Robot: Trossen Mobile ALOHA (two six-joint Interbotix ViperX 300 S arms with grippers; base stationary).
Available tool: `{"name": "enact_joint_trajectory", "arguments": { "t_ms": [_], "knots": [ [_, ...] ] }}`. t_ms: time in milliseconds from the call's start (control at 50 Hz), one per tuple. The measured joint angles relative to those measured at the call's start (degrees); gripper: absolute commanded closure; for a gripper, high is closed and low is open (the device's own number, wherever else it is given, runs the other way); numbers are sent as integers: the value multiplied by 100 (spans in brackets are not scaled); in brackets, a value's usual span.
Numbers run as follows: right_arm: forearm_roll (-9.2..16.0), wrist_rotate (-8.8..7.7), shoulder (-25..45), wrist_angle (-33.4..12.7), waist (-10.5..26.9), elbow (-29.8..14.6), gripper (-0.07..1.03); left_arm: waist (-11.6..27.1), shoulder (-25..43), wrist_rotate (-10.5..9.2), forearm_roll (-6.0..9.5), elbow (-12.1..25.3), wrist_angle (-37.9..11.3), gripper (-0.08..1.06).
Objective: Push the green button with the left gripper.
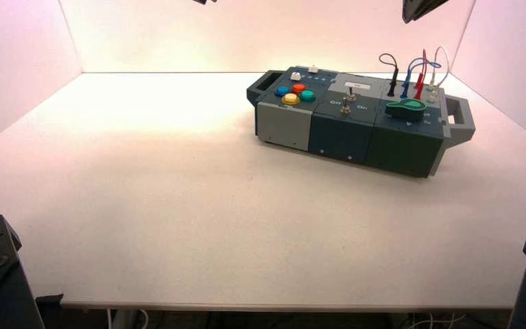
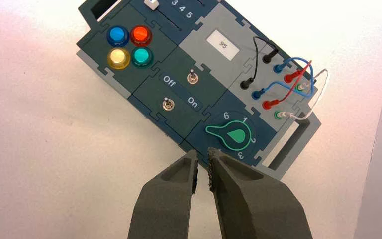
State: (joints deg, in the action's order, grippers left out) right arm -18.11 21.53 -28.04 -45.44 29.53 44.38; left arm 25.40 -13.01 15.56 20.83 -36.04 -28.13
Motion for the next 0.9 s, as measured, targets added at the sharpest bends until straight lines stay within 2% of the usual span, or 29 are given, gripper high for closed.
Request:
{"name": "enact_joint_trajectory", "arguments": {
  "t_ms": [580, 700, 900],
  "knots": [
    [0, 0, 0, 0, 0, 0, 83, 9, 141, 9, 0, 26, 0, 71],
    [-9, 0, 0, 0, 9, 0, 83, 97, 387, 79, 0, 185, -9, 80],
    [0, 0, 0, 0, 0, 0, 83, 334, 879, 167, 0, 624, -97, 83]
  ]
}}
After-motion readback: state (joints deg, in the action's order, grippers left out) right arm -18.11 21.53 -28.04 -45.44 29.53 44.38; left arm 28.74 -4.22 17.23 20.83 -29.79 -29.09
